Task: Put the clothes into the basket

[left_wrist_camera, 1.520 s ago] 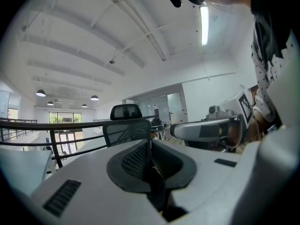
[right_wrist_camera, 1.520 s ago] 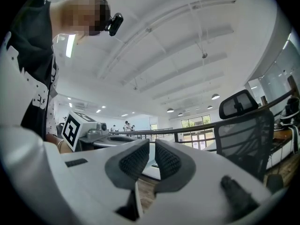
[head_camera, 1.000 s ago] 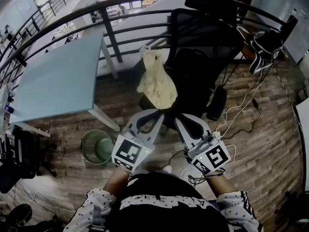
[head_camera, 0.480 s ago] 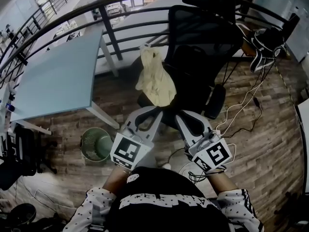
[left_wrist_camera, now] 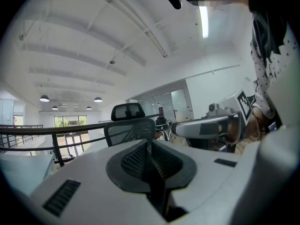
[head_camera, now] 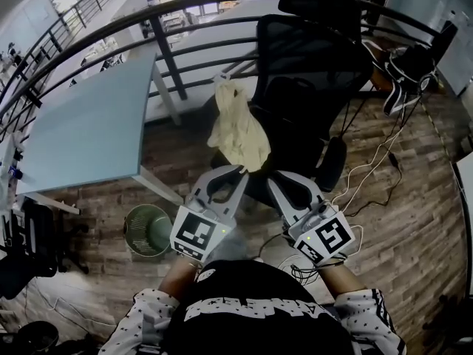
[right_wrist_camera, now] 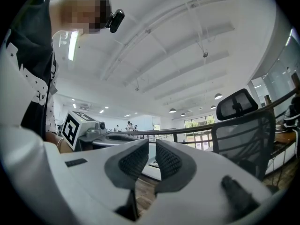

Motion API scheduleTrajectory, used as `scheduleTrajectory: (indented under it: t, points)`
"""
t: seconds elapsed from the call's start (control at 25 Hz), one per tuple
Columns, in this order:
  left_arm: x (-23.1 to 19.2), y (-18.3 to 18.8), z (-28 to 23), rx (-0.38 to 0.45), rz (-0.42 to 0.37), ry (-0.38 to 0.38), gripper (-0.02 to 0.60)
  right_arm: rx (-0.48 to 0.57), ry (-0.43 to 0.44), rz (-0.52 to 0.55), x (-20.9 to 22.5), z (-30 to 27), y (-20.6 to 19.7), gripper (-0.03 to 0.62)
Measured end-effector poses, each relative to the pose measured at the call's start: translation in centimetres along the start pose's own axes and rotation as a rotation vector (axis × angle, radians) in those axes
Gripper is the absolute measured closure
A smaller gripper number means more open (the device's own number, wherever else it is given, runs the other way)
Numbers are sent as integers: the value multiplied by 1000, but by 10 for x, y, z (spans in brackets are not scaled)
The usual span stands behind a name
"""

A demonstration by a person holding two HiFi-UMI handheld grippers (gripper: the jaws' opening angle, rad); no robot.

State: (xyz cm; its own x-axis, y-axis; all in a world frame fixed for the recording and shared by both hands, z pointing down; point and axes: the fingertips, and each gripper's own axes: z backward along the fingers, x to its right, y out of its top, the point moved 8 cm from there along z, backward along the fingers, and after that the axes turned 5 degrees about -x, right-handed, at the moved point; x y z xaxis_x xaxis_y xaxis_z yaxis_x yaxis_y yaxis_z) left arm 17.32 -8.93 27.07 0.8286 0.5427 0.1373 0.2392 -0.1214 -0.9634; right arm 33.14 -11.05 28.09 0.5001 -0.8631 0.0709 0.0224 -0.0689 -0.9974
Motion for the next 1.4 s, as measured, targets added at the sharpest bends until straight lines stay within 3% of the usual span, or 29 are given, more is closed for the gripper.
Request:
scheduleTrajectory:
  t: [1.4]
  points:
    - [-106,-13,-85,-10,-3,-59,563,-36,-71,-37,75,-99,-8,560]
